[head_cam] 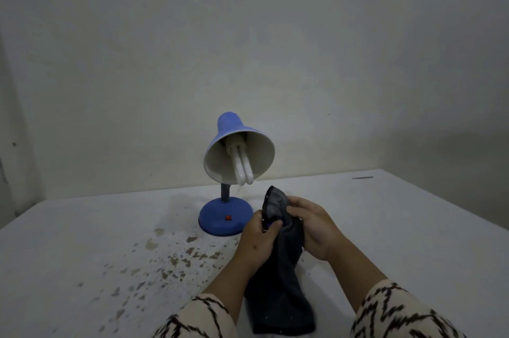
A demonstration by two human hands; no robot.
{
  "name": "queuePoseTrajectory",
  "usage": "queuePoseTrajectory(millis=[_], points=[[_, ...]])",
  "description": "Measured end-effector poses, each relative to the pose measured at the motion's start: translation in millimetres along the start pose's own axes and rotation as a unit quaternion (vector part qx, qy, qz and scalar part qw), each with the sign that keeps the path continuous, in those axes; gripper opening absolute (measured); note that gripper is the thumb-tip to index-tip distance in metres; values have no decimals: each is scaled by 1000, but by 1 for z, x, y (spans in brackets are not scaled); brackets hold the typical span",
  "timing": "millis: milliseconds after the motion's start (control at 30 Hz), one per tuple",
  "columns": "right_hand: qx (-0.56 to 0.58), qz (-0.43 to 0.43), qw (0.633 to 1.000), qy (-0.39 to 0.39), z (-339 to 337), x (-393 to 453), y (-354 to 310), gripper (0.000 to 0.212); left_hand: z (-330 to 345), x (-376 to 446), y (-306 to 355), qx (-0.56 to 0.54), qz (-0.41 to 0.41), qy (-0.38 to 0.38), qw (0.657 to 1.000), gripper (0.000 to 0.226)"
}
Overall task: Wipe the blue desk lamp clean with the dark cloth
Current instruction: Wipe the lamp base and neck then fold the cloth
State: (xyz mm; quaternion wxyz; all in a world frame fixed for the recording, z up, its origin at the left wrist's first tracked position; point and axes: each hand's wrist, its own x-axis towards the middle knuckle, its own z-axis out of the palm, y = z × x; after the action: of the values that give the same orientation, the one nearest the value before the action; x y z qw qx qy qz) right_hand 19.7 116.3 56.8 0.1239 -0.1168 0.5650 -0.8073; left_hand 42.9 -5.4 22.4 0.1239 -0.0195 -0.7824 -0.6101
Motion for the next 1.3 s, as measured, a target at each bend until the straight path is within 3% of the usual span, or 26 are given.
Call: queuePoseTrajectory(millis=[133, 267, 433, 567, 900, 1300], points=[[-8, -18, 1000, -8, -3, -11, -2, 16, 5, -7, 13, 2, 12, -6, 1000, 13], [-110, -69, 991, 0, -5, -21, -6, 15, 6, -13, 28, 21, 25, -16, 999, 9], [-154, -78, 984, 41, -4, -28, -12, 12, -1, -20, 35, 51, 31, -12, 998, 28], [-201, -91, 975, 31, -1, -35, -20, 12, -8, -24, 40, 40, 38, -3, 998, 15], [-199, -160, 964, 72, 6, -52, -70, 14, -21, -32, 90, -7, 107, -1, 994, 2], [-232, -242, 940, 67, 19, -73, -133, 15, -31, -35, 147, -60, 136, -13, 989, 12]])
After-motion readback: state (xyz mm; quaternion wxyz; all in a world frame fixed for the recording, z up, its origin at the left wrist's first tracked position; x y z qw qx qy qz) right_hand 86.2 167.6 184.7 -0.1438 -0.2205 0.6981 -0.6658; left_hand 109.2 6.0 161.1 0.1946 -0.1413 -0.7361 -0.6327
